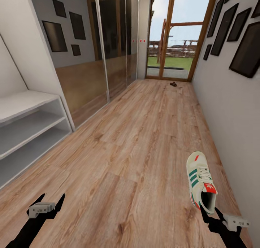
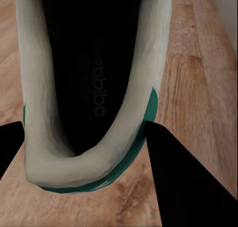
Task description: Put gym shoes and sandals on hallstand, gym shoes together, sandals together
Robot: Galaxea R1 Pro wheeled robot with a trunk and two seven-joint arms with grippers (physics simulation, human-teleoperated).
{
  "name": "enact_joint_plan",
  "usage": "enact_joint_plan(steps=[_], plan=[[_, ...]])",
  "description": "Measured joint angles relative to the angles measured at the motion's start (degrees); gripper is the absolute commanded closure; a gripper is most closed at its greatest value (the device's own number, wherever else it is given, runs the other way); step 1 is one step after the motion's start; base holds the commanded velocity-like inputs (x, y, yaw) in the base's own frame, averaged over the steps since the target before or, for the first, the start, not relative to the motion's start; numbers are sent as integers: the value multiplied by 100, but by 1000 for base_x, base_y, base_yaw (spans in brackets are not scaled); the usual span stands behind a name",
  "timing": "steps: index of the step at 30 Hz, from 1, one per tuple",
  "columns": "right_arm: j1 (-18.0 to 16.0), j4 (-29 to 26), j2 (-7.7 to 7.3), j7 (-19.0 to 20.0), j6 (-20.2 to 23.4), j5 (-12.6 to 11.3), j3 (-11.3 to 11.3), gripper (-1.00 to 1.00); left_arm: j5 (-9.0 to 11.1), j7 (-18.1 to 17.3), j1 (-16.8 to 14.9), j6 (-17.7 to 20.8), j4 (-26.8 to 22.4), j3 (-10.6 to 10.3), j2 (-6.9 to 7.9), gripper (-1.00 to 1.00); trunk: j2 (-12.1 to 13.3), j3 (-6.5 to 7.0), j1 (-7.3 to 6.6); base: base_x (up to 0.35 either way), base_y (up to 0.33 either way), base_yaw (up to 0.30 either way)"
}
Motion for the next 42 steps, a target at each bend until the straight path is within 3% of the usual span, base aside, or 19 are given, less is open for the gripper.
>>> enact_joint_plan(steps=[21, 42], plan=[[0, -6, 0, -4, 0, -7, -1, 100, 0, -4, 0, -2, 0, 0, -1, -100, 0, 106, 0, 0, 0, -168], [0, 0, 0, -7, 0, -1, 4, 100, 5, 2, 0, -3, 9, 0, -6, -100, 0, -25, 0, 0, 0, -13]])
